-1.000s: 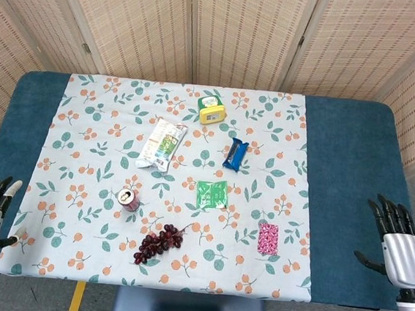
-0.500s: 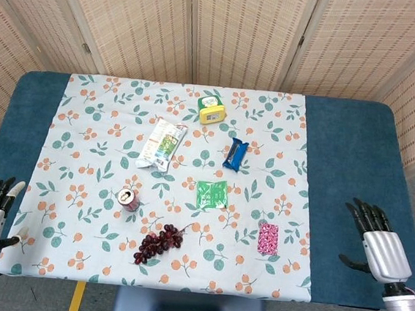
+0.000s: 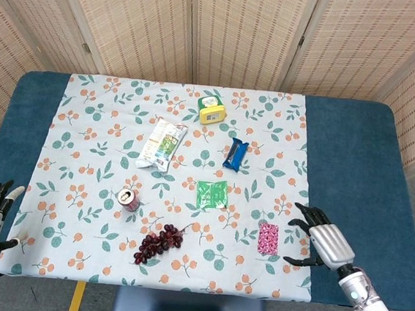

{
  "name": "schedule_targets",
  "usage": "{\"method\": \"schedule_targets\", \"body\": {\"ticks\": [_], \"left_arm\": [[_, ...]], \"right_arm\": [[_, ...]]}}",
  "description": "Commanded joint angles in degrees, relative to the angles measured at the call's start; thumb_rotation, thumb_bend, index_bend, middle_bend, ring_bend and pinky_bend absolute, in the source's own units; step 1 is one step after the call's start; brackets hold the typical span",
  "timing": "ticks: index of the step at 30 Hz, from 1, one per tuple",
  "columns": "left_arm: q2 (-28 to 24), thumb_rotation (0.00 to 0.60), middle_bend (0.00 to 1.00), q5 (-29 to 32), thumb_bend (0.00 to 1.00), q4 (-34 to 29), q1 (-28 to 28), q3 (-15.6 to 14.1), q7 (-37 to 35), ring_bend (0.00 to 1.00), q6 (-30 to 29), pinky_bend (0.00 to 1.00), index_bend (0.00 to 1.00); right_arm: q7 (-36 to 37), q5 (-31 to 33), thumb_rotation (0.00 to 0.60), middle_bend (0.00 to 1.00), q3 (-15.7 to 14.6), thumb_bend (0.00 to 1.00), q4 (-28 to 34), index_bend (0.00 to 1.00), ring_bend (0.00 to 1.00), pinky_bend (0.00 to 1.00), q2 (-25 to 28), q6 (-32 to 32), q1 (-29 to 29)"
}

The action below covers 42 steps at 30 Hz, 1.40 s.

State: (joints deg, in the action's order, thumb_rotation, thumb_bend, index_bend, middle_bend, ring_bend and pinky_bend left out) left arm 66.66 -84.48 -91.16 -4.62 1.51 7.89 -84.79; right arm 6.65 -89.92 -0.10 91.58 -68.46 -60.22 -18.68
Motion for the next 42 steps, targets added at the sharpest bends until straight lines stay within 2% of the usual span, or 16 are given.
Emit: {"method": "schedule_targets", "body": {"ticks": [1, 9, 25, 42], "left_arm": [[0.0, 0.6, 0.07, -0.1, 0.27, 0.2, 0.1, -0.1, -0.2, 0.06, -0.1, 0.0, 0.17], [0.0, 0.6, 0.07, -0.5, 0.27, 0.8, 0.4, -0.2, -1.4, 0.06, -0.4, 0.0, 0.18], [0.3, 0.6, 0.07, -1.0, 0.27, 2.2, 0.6, -0.3, -3.1, 0.07, -0.7, 0.0, 0.19], [0.9, 0.6, 0.07, -0.9, 0.27, 3.3, 0.7, -0.2, -3.2, 0.07, -0.6, 0.0, 0.23]], "right_arm": [[-0.5, 0.6, 0.285, 0.01, -0.6, 0.15, -1.5, 0.27, 0.0, 0.0, -2.2, 2.9, -1.6], [-2.0, 2.1, 0.283, 0.02, -1.5, 0.15, -4.3, 0.27, 0.0, 0.0, -6.4, 5.9, -3.3], [-2.7, 3.2, 0.281, 0.02, -2.0, 0.15, -8.3, 0.29, 0.0, 0.0, -12.0, 6.6, -5.0], [-3.8, 5.0, 0.279, 0.03, -3.4, 0.15, -10.2, 0.3, 0.0, 0.0, -12.7, 6.1, -4.4]]}}
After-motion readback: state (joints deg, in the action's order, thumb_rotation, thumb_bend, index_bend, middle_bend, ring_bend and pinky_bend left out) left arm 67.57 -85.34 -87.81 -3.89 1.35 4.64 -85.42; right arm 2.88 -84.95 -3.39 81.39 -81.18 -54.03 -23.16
